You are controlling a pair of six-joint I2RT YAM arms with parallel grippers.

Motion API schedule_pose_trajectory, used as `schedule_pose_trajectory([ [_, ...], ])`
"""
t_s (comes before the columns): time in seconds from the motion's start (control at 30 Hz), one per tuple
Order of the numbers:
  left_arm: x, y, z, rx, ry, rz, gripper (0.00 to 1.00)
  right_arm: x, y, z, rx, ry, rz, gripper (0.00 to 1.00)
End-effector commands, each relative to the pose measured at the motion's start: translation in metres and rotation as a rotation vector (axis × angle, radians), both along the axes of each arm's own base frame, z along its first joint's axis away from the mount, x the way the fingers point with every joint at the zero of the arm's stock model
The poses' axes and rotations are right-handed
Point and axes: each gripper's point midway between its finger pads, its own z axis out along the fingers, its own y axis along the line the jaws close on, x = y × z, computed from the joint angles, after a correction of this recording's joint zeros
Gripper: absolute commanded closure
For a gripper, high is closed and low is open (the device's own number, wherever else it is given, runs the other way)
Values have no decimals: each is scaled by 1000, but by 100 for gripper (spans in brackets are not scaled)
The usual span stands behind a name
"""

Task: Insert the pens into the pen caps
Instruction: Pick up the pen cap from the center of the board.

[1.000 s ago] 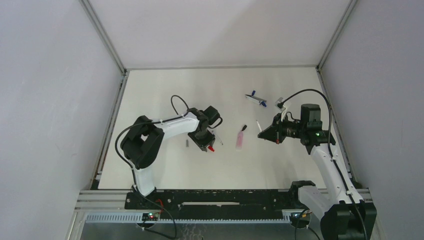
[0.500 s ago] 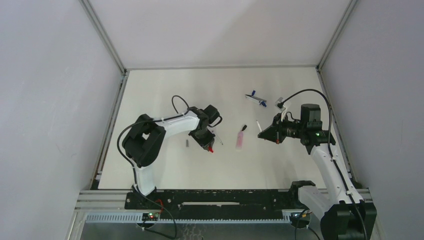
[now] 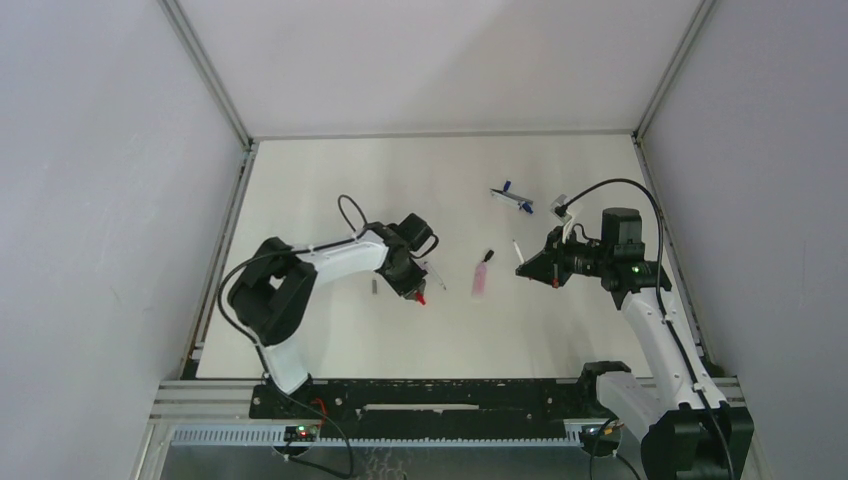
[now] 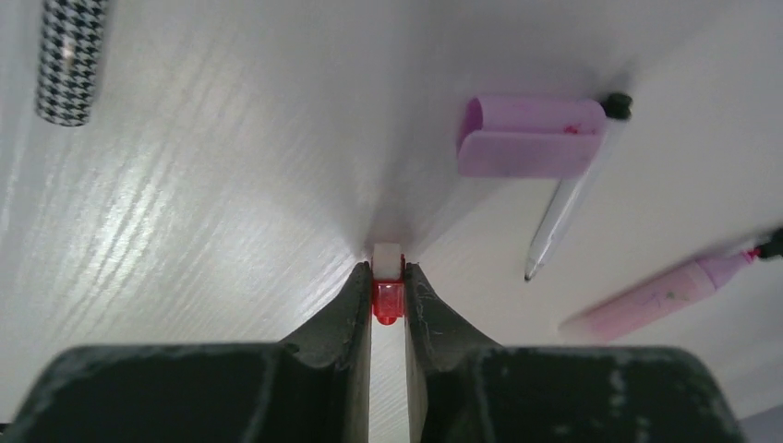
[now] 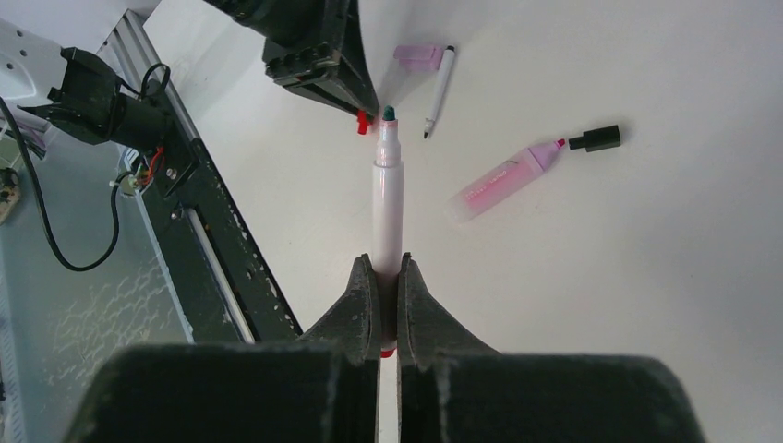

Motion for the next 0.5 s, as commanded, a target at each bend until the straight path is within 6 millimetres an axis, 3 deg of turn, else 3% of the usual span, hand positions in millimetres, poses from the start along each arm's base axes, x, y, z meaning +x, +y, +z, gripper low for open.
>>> schedule_pose_trajectory([
  [0.0, 10, 0, 37, -86, -180, -53, 92, 1, 2, 6, 1, -49, 16, 100],
  [0.13, 10, 4, 69, -130, -287, -119, 96, 1, 3, 9, 9, -43, 24, 100],
  [0.3, 13, -6, 118, -263, -491, -250, 100, -3, 6, 16, 17, -42, 58, 100],
  [0.4, 16, -20, 157, -387, -653, -362, 100, -6, 8, 28, 24, -58, 94, 100],
  [0.47, 20, -33, 196, -502, -818, -430, 100, -8, 10, 41, 24, -89, 123, 100],
])
